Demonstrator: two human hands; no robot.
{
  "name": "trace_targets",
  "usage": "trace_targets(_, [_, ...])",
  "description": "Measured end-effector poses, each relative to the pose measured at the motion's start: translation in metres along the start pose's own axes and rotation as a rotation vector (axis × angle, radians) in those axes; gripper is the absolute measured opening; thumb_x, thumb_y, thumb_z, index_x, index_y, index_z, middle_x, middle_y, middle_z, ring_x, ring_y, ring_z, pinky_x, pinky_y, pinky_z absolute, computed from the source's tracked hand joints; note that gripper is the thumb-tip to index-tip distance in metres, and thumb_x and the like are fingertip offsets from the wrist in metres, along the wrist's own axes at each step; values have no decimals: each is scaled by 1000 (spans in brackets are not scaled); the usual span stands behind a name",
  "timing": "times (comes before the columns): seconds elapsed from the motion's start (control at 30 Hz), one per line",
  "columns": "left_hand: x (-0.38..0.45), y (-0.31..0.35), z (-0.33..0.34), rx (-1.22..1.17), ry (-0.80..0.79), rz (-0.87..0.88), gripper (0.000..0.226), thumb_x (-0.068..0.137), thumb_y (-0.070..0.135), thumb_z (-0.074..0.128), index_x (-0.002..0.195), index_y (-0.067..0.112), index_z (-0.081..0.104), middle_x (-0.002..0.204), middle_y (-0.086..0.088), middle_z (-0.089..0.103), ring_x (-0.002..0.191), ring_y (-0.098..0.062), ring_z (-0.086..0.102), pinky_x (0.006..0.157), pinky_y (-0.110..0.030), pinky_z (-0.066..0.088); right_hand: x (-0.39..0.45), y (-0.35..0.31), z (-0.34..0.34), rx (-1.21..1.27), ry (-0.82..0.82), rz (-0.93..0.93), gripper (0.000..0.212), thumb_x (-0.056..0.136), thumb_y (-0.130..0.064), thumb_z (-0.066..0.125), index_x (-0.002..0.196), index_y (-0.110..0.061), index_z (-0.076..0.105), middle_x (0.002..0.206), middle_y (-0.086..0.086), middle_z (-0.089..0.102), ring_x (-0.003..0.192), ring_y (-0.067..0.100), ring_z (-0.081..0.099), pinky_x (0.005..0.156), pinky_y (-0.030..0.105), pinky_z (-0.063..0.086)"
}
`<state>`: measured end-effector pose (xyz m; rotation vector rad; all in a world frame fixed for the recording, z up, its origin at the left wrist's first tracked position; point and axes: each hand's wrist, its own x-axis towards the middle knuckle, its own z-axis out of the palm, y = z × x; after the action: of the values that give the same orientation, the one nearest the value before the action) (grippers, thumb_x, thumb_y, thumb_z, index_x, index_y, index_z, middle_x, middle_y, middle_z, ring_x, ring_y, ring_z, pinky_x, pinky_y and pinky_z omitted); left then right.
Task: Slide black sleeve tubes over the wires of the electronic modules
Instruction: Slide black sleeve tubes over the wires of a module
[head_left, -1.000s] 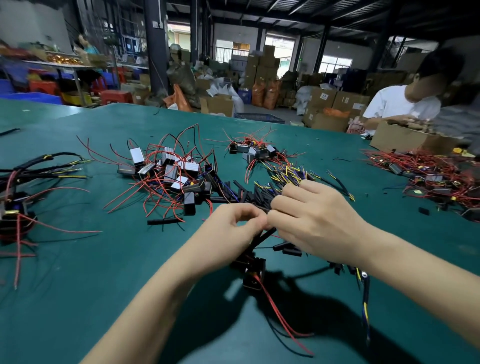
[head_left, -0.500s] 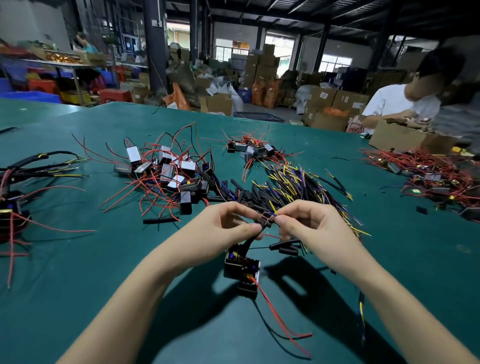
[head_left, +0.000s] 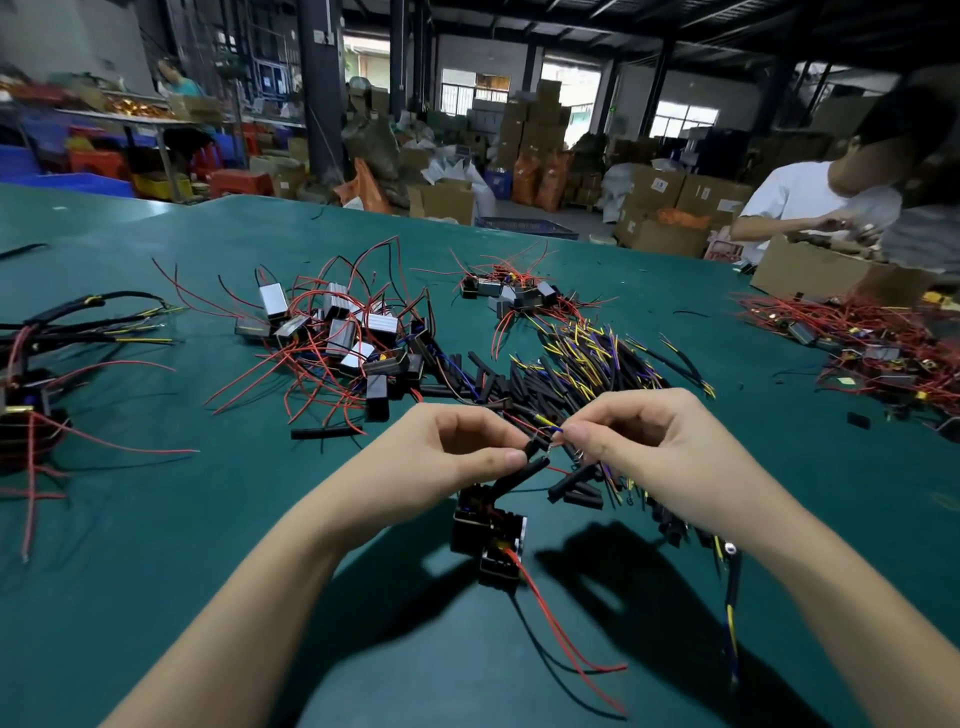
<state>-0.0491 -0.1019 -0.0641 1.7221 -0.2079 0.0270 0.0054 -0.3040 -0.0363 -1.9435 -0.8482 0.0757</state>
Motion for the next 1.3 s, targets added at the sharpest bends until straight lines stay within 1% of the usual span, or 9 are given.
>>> trace_targets(0.13, [1,0,2,-6,46,17,11,83,7,68,82,18,70,73,10,71,69,2,62,68,-9,46,2,-3,-5,-62,-22,-12,12,85,-26,68,76,-21,74,66,4,66,60,10,52,58,22,40])
trace_targets(0.3, [3,-3,4,30,110,31,12,83,8,69,81,20,70,74,7,72,73,-2,65,71,-11,48,3,-4,-11,-190,-45,-37,11,83,-31,69,73,-26,73,56,1,56,51,4,41,50,16,32])
trace_targets(0.47, [2,-2,7,-13,135,79,8,71,23,75,78,23,71,77,1,73,75,-9,69,74,-14,51,7,-8,-13,-251,-73,-30,10,82,-29,70,74,-25,74,64,10,63,54,9,44,53,27,36])
trace_targets(0.6, [3,0,9,-31,147,112,12,64,29,76,75,24,73,79,3,72,74,-11,66,74,-19,50,11,-15,-13,-288,-82,-27,11,82,-30,71,73,-24,74,60,6,63,50,6,42,49,18,33])
trace_targets(0.77, [2,3,9,-33,162,139,10,73,8,76,79,16,72,75,-2,73,69,-7,65,69,-14,51,16,-20,-13,-268,-77,29,11,79,-29,73,71,-21,73,63,2,66,53,6,50,53,19,39])
trace_targets(0.9, [2,5,11,26,202,163,11,72,9,78,78,17,74,82,-14,73,72,-13,64,77,-30,54,17,-25,-15,-341,-80,29,12,78,-26,75,69,-21,70,52,-12,60,48,-3,47,50,9,34])
trace_targets(1.07, [3,4,19,128,257,197,11,73,9,80,75,18,74,81,-13,72,76,-35,66,79,-47,52,21,-33,-16,-510,-150,15,15,79,-25,75,66,-24,68,49,-21,57,48,-3,50,50,8,36])
trace_targets(1.13, [4,3,21,79,268,190,11,72,9,80,75,18,74,81,-13,73,75,-32,66,78,-44,54,24,-34,-16,-527,-158,10,15,79,-25,75,66,-25,68,49,-22,57,49,-3,51,51,9,37])
trace_targets(1.3, [4,0,24,-120,274,127,10,70,10,79,75,15,73,75,-6,73,69,-8,62,70,-17,49,28,-34,-18,-423,-129,28,7,77,-24,77,77,-25,69,67,-10,68,60,-1,58,59,13,41])
